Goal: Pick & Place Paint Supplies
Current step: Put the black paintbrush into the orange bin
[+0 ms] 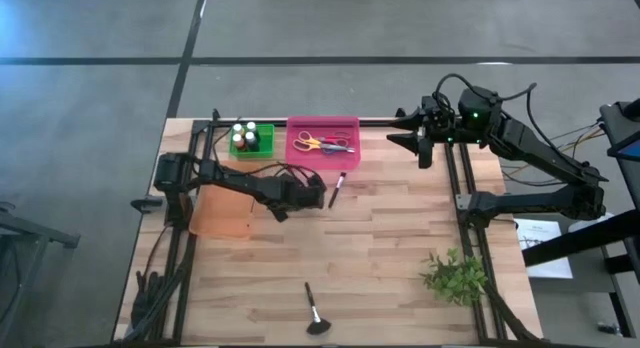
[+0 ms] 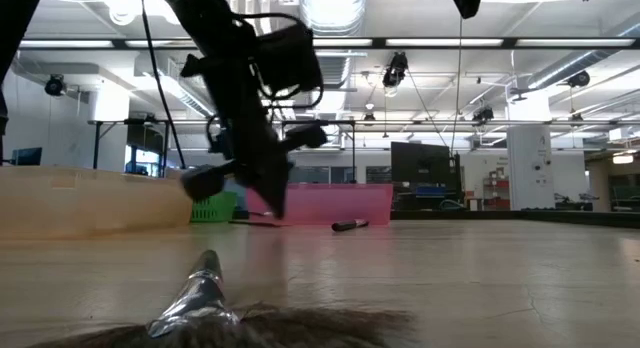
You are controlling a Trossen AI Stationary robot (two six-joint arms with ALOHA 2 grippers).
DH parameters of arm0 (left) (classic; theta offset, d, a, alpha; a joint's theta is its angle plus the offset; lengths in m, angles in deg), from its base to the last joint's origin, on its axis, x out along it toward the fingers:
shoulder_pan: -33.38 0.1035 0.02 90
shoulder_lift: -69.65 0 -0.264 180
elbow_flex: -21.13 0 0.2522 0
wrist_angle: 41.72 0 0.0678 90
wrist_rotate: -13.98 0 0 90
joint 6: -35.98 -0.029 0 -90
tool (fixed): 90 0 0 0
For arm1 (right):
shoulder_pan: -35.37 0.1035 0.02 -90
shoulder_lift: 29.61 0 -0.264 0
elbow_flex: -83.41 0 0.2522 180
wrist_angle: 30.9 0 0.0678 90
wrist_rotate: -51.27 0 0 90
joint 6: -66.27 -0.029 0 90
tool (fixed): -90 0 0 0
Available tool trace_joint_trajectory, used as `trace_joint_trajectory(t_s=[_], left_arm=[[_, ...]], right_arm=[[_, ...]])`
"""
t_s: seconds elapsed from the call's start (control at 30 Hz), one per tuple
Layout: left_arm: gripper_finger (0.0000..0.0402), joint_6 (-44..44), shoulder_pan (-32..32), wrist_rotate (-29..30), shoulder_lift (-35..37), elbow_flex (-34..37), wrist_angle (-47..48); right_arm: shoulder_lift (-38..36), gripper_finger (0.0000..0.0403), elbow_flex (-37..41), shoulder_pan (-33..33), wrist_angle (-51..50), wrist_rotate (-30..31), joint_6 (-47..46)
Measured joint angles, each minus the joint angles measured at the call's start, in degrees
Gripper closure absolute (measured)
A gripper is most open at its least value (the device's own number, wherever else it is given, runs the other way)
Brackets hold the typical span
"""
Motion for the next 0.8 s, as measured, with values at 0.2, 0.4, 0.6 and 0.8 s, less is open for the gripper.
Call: trace_joint_trajectory(t_s=[0.2, 0.4, 0.6, 0.8], left_arm=[[0.0401, -3.39, -0.33, 3.99, 0.19, -0.09, -13.09], [0.0401, -13.96, -0.80, 8.20, 4.32, -0.11, -21.83], [0.0401, -17.42, -2.96, 11.14, 16.19, -0.20, -1.68], [0.0401, -23.87, -3.24, 4.90, 29.61, -0.22, 18.34]], right_arm=[[-0.26, 0.0196, 0.00, 0.03, -0.03, 0.01, -0.58], [-0.67, 0.0196, 0.00, 0.10, -0.03, 0.03, -0.67], [-0.65, 0.0196, 0.00, 0.10, 0.20, 0.47, -0.21], [-0.63, 0.0196, 0.00, 0.10, 1.36, 1.95, 0.87]])
